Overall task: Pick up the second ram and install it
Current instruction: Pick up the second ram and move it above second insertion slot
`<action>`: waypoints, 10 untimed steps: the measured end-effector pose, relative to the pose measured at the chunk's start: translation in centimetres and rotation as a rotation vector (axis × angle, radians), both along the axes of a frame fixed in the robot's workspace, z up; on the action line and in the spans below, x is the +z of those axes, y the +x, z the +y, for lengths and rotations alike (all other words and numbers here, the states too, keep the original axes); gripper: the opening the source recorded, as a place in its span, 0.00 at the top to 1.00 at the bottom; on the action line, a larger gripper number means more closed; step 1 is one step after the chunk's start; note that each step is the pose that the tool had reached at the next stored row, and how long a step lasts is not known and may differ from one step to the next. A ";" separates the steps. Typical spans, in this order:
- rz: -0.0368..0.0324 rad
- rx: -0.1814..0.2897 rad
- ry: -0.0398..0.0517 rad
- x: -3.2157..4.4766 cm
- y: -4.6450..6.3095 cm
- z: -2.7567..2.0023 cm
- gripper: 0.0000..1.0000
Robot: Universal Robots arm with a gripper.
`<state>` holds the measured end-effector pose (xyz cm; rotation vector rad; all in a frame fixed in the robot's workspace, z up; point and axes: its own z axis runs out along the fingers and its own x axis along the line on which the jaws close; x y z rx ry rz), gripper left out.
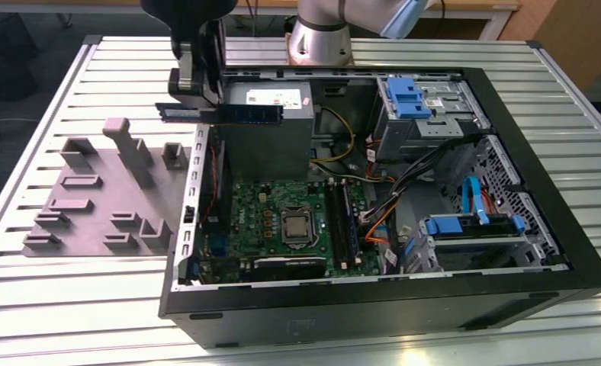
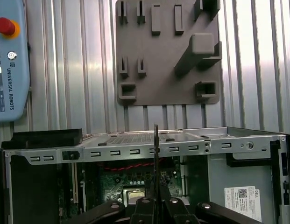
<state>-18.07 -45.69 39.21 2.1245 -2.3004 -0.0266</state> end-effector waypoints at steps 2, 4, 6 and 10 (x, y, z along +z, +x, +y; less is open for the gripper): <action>0.0000 0.000 -0.0001 0.00 0.3 0.00 0.86; 0.0001 0.000 -0.0001 0.00 0.5 0.00 0.86; 0.0000 0.000 0.0000 0.00 0.8 0.00 0.86; 0.0000 0.000 0.0000 0.00 1.6 0.00 0.86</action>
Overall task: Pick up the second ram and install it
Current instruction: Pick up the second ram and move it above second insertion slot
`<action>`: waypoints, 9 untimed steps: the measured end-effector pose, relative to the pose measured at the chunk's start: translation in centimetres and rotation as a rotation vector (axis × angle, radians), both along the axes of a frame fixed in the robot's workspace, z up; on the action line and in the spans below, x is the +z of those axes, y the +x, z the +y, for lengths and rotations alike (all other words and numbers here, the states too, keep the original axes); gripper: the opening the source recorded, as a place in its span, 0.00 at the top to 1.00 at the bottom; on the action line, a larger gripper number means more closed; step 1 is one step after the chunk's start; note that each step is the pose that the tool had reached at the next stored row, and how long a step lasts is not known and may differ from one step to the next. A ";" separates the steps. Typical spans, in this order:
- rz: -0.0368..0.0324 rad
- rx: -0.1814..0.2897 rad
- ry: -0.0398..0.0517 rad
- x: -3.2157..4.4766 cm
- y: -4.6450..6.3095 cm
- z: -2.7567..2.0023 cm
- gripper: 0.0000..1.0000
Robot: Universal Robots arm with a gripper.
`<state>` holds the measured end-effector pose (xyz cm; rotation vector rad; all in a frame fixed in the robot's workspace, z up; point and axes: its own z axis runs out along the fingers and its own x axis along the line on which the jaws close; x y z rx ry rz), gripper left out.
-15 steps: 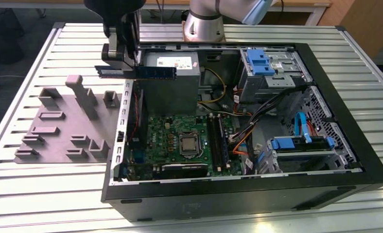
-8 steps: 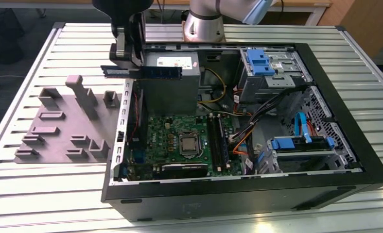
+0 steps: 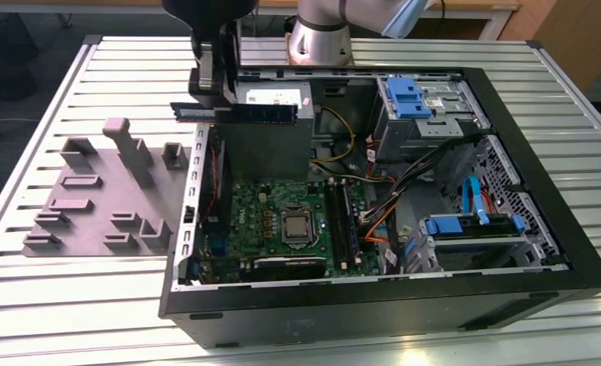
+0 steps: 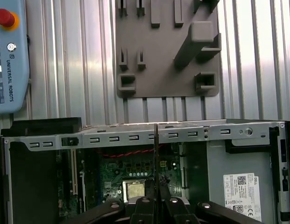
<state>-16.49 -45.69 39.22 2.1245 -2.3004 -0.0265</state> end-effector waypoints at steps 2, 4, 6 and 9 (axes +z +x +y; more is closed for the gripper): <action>0.0000 0.000 0.0000 0.00 0.4 0.00 0.86; 0.0001 0.000 0.0000 0.00 0.7 0.00 0.86; 0.0001 0.000 0.0000 0.00 1.0 0.00 0.86; 0.0001 0.000 0.0000 0.00 1.4 0.00 0.86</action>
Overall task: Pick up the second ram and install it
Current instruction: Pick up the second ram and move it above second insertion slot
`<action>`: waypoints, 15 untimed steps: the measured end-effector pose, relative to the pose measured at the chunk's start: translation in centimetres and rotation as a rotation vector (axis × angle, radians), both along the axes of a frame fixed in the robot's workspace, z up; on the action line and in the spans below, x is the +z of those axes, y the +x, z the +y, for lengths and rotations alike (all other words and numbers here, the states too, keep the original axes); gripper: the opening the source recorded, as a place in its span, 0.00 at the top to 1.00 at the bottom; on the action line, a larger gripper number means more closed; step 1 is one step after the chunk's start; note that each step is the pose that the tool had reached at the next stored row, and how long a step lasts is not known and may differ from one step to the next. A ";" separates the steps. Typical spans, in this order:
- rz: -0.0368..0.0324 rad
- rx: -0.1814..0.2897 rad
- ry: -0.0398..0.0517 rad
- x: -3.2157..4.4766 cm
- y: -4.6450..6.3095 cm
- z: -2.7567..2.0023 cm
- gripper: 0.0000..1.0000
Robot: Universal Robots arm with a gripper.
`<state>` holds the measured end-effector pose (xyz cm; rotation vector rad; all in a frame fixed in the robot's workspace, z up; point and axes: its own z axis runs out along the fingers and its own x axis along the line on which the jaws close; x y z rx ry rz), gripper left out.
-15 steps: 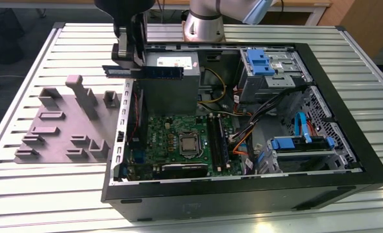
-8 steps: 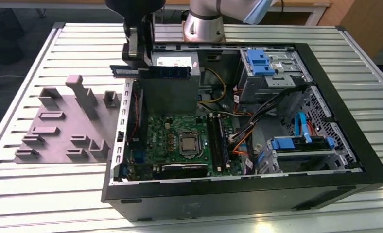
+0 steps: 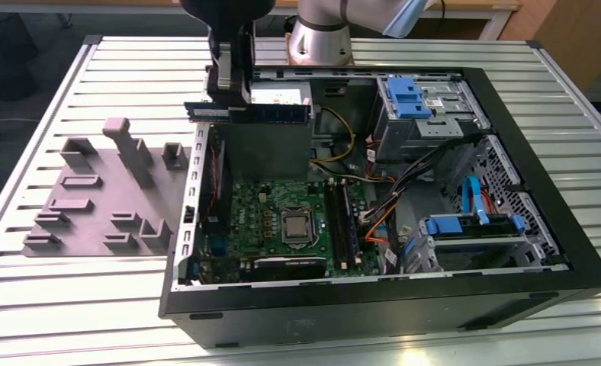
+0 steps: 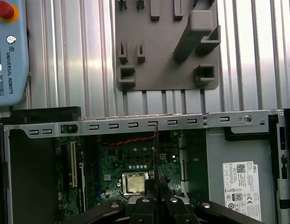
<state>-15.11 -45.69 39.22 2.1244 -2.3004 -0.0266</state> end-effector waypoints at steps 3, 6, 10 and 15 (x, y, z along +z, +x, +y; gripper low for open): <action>0.0000 0.000 0.0000 0.00 0.6 0.00 0.86; 0.0000 0.000 0.0001 0.00 1.3 0.00 0.86; 0.0000 0.000 0.0000 0.00 2.6 0.00 0.86; -0.0001 0.000 0.0000 0.00 4.1 0.00 0.86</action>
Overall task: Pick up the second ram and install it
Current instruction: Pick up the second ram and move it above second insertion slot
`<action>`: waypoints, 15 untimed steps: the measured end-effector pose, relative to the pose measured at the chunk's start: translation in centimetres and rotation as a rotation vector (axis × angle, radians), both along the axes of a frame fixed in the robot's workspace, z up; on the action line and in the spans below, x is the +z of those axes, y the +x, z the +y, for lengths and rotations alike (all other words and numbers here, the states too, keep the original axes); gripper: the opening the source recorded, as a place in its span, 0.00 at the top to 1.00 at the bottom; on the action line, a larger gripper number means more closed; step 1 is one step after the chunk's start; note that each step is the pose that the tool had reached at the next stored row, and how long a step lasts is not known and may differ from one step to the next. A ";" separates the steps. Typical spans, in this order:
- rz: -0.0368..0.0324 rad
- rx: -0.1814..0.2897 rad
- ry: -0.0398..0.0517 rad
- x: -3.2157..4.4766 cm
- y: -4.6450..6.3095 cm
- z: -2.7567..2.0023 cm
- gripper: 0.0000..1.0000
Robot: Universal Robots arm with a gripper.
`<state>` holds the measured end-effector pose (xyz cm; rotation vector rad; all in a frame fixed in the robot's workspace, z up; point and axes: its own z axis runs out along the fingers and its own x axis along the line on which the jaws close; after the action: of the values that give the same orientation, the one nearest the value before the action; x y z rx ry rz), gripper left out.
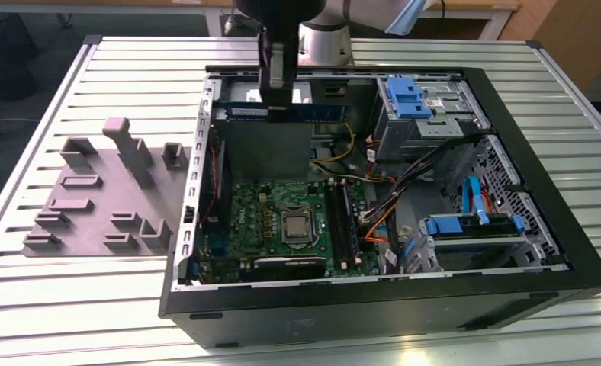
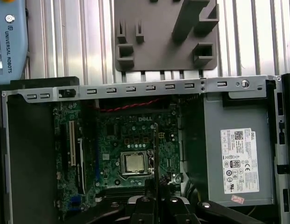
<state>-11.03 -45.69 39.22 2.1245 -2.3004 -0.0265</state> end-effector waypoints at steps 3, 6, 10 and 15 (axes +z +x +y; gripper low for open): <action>0.0000 0.000 0.0000 0.00 0.9 0.00 0.86; 0.0000 0.000 0.0001 0.00 1.8 0.00 0.86; 0.0001 0.000 0.0000 0.00 3.0 0.00 0.86; 0.0000 0.000 0.0000 0.00 4.6 0.00 0.86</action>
<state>-6.47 -45.69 39.22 2.1246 -2.3003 -0.0265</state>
